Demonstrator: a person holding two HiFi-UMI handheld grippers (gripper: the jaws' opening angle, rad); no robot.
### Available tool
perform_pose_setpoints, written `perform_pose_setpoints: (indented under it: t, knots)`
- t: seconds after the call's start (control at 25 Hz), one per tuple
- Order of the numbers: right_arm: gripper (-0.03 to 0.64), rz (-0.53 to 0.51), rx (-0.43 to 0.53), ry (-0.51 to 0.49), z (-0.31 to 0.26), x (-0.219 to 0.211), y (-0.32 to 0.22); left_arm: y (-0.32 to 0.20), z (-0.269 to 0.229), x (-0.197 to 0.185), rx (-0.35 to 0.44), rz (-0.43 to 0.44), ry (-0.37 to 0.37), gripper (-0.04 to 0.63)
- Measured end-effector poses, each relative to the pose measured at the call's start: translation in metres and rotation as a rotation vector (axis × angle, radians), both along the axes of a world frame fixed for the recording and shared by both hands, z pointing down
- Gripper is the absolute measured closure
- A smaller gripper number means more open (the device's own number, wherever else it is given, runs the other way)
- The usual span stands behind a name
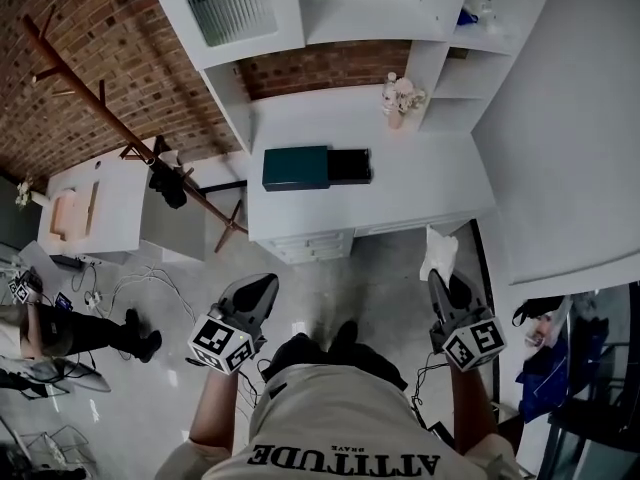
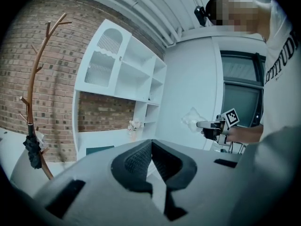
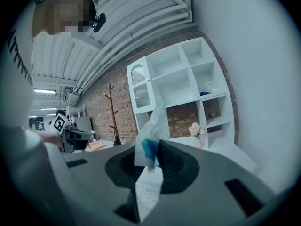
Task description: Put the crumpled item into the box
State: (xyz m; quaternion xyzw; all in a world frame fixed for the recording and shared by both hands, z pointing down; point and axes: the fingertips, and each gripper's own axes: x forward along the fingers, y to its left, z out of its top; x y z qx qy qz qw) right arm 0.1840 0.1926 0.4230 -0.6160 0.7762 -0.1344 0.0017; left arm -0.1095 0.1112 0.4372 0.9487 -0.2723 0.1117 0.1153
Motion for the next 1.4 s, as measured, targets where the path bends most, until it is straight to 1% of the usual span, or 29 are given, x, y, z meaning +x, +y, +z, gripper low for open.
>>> perform_pose_setpoints:
  t: [0.28,0.56,0.84,1.0,1.4]
  knots:
    - [0.546,-0.011,-0.025,0.006,0.011,0.01,-0.02,-0.019,0.006,0.012,-0.003,-0.003,-0.012,0.571]
    - [0.546,-0.001,-0.053,0.015,0.02,0.01,-0.049,-0.057,0.017,0.02,-0.022,0.012,0.009,0.57]
    - [0.546,0.041,-0.086,0.017,0.027,0.013,-0.1,-0.12,0.028,0.028,-0.032,0.058,0.014,0.57]
    - [0.548,0.054,-0.101,0.018,0.031,0.011,-0.131,-0.156,0.036,0.031,-0.038,0.091,0.005,0.571]
    - [0.546,0.055,-0.145,0.019,0.039,-0.01,-0.212,-0.241,0.045,0.023,-0.045,0.142,0.013,0.571]
